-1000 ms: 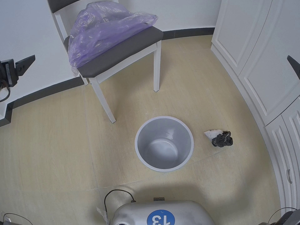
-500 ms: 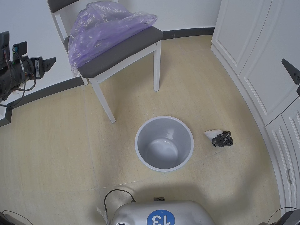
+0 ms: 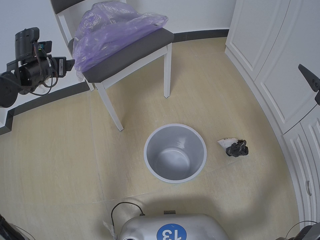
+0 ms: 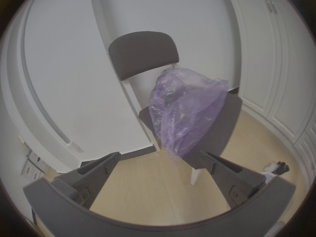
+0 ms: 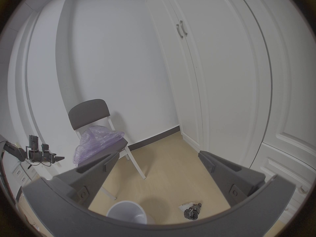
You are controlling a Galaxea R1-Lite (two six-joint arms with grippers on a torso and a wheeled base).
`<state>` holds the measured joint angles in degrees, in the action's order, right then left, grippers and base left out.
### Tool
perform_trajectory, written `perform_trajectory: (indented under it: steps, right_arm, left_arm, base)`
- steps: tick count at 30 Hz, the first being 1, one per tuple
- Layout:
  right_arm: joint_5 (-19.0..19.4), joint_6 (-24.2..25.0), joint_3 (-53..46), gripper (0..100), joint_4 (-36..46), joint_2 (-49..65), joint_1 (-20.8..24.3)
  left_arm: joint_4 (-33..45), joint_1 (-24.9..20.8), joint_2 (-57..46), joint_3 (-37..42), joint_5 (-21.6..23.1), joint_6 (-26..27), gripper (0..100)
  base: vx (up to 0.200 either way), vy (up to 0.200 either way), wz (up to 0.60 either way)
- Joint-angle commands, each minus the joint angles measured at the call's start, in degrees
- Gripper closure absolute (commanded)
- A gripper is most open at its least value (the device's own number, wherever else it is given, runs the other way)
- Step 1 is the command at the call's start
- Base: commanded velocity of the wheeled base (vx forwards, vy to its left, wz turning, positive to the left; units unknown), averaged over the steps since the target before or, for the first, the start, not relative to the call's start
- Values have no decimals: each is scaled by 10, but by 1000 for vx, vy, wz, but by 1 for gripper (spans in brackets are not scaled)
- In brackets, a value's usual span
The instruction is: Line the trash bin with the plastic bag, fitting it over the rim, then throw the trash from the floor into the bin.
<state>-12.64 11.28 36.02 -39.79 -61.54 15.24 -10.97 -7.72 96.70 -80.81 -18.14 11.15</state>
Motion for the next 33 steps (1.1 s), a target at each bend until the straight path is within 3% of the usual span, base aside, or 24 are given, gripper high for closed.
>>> perform_trajectory:
  steps: [1, 11, 30, 31, 33]
  right_arm:
    - [0, 1, 0, 0, 0, 2, 1]
    - [-1, 1, -1, 0, 0, 2, 1]
    - [2, 6, 2, 0, -6, -4, 0]
    - [2, 6, 2, 0, -6, -4, 0]
    - [2, 6, 0, 0, -6, -4, 0]
  left_arm:
    - [-3, -8, 70, -51, -15, 4, 0]
    - [-3, 11, 169, -145, -15, -1, 0]
    - [-1, 30, 227, -240, -12, -13, 0]
    - [-2, 30, 228, -240, -11, -13, 100]
    - [-2, 30, 230, -241, -10, -14, 100]
  base:
    - [0, 0, 0]
    - [0, 0, 0]
    - [0, 0, 0]
    - [0, 0, 0]
    - [0, 0, 0]
